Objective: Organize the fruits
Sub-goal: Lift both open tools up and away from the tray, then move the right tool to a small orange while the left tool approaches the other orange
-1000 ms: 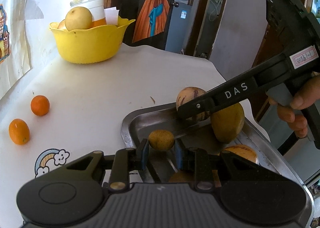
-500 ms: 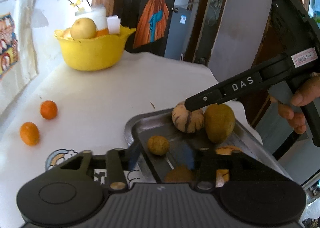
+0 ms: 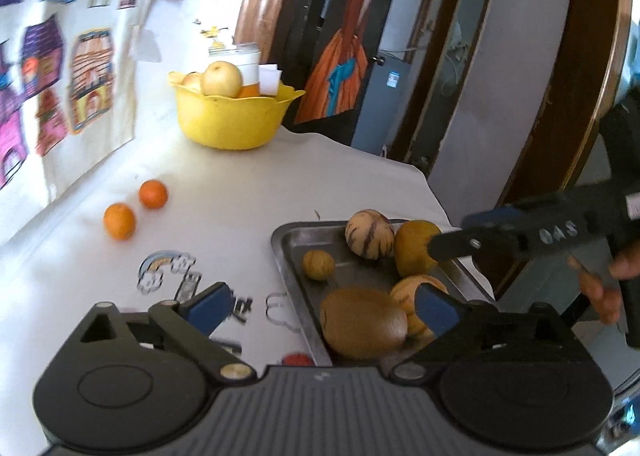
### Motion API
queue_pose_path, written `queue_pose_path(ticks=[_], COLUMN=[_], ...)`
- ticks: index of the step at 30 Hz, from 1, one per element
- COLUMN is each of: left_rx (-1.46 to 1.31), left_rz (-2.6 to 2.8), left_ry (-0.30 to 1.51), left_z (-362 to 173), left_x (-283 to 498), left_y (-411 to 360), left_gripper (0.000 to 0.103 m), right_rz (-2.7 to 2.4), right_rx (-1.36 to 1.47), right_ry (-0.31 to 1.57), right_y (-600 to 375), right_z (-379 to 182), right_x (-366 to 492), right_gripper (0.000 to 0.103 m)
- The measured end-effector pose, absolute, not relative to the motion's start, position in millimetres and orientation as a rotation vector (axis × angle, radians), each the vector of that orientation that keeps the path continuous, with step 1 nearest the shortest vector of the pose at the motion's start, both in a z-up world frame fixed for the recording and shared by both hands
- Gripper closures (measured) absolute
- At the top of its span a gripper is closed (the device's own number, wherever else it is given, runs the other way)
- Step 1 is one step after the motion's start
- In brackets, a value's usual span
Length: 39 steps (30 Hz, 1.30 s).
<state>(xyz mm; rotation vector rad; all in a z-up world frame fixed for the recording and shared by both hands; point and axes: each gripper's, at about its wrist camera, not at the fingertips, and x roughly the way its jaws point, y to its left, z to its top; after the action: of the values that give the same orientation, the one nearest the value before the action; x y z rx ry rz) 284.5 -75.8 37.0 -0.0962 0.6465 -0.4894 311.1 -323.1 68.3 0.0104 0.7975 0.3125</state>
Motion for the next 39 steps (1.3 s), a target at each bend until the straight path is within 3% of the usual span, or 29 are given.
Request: queue_pose_path(ticks=[15, 39], left_rx=[-0.192, -0.163], left_rz=[-0.373, -0.325], left_ry=[0.633, 0.757], left_z=[42.3, 18.0], left_x=[204.8, 131.0], left_y=[-41.6, -14.9], left_gripper=[0.0, 0.0], right_rz=[0.322, 0.397], right_rx=[0.021, 0.01], right_ry=[0.731, 0.949], right_y=[-317.0, -270.6], right_z=[74.1, 35.0], right_x=[200.8, 124.2], right_gripper=[0.001, 0.001])
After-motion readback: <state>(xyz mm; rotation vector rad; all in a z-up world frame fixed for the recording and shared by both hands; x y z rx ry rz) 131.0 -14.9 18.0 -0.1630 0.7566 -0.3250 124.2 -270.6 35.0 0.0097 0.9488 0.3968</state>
